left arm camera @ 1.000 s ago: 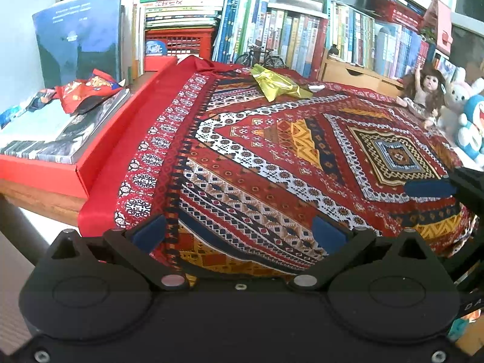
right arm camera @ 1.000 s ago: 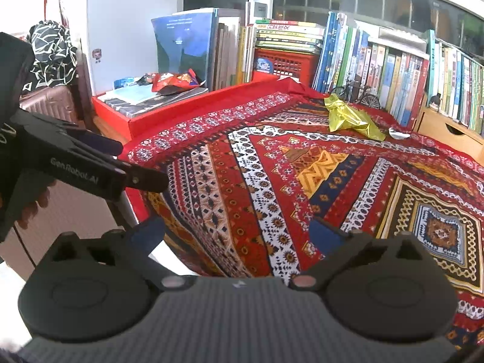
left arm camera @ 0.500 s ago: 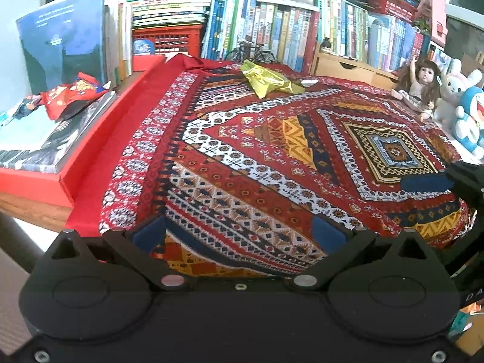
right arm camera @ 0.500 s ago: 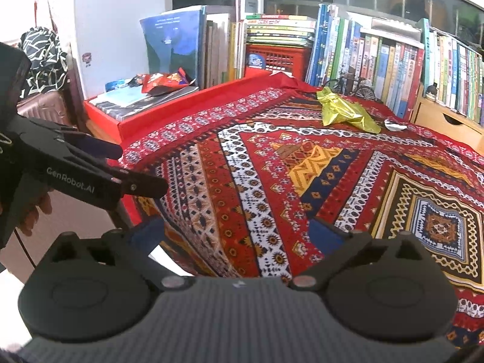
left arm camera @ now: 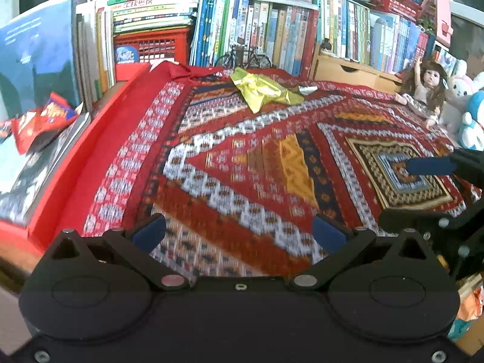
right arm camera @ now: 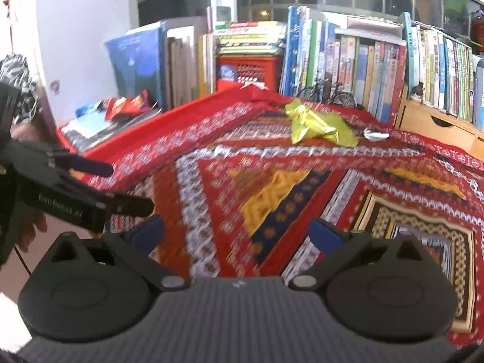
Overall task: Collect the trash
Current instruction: 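Move both grippers back over the gold wrapper and silver scrap, then grasp the large gold foil wrapper with the left gripper while the right grasps the silver scrap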
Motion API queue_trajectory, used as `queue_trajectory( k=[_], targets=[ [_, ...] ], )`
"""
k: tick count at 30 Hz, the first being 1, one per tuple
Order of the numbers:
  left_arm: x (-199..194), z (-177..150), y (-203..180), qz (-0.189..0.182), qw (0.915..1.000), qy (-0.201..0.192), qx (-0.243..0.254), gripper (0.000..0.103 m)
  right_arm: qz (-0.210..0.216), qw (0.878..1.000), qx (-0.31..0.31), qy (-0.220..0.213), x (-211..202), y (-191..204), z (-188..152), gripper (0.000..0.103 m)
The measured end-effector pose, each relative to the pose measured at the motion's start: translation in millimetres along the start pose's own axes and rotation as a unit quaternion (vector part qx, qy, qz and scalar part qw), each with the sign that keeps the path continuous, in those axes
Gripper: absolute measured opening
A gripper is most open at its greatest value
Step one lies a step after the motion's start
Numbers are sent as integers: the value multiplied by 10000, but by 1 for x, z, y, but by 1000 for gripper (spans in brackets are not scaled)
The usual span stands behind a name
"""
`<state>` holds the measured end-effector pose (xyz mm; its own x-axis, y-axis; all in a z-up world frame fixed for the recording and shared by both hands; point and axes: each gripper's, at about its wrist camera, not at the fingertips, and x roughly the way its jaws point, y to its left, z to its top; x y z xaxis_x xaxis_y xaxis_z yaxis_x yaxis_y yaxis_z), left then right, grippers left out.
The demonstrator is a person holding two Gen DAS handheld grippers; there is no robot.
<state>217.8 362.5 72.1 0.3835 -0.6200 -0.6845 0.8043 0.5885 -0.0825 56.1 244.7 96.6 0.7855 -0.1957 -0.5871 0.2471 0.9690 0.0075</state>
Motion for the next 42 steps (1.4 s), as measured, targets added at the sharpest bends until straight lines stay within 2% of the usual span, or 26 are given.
queue_trajectory(
  k=[5, 13, 18, 26, 33, 38, 42],
  targets=[
    [26, 35, -4, -25, 9999, -61, 77, 103, -38, 9992, 280, -282, 11, -30, 30, 103],
    [77, 98, -13, -138, 9993, -219, 259, 103, -530, 9966, 378, -498, 38, -85, 68, 103],
    [119, 131, -18, -241, 9993, -189, 235, 103, -810, 9939, 542, -523, 58, -123, 83, 103],
    [191, 170, -27, -267, 9995, -100, 160, 103, -1146, 9882, 983, -267, 106, -191, 116, 103],
    [243, 201, -32, -157, 9995, -43, -275, 103, -1583, 9789, 1285, -125, 156, -247, 150, 103],
    [271, 212, -40, -88, 9995, 29, -305, 103, -1460, 9804, 1312, 192, 202, -269, 148, 103],
    [289, 216, -37, 83, 9986, 76, -516, 103, -1219, 9845, 1190, 425, 236, -274, 144, 103]
  ],
)
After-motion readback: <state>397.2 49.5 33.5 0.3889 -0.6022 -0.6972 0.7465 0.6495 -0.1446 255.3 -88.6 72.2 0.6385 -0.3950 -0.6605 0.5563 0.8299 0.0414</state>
